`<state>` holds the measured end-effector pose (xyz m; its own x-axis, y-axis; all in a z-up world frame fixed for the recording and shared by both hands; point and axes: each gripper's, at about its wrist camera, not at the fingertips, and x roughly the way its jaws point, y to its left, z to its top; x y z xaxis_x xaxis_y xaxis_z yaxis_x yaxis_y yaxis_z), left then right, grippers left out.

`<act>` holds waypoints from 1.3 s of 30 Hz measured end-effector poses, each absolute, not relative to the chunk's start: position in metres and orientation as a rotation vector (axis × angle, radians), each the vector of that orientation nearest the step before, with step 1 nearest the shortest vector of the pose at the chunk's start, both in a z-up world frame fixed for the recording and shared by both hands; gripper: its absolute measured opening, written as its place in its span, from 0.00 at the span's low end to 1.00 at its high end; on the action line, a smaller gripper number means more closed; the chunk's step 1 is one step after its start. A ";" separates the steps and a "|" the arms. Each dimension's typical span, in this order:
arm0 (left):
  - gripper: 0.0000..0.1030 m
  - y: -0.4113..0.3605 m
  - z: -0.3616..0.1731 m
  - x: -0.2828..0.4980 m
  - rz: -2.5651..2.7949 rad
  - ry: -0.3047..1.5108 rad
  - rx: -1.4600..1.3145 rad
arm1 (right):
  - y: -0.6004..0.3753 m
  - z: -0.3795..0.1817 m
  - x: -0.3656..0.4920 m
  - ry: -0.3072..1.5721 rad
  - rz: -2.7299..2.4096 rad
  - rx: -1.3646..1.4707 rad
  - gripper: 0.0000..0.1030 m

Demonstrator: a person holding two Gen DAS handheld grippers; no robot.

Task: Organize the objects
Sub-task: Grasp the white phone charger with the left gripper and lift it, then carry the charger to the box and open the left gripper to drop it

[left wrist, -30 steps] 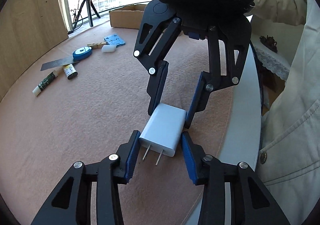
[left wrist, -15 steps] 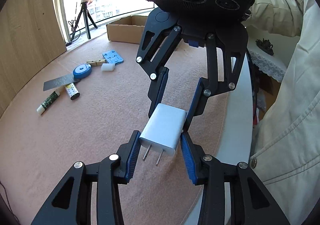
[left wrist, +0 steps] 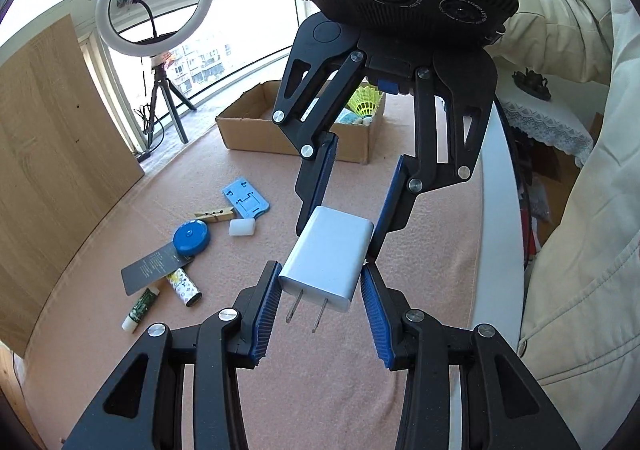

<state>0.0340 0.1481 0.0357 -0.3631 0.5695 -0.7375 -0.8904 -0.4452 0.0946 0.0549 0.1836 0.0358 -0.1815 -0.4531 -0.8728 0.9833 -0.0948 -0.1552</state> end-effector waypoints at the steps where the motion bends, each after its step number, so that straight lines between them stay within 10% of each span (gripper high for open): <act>1: 0.43 0.153 0.035 0.030 1.927 0.621 -0.787 | 0.188 0.036 0.053 0.938 -1.575 0.798 0.31; 28: 0.44 0.423 0.039 -0.097 1.604 0.774 -0.629 | 0.422 0.048 0.031 0.864 -1.943 0.994 0.31; 33: 0.83 0.435 0.028 -0.113 1.789 0.829 -0.682 | 0.441 0.028 0.025 0.877 -1.970 1.107 0.36; 39: 0.89 0.381 0.033 -0.112 1.992 0.703 -0.736 | 0.439 0.033 0.023 0.838 -2.085 1.106 0.43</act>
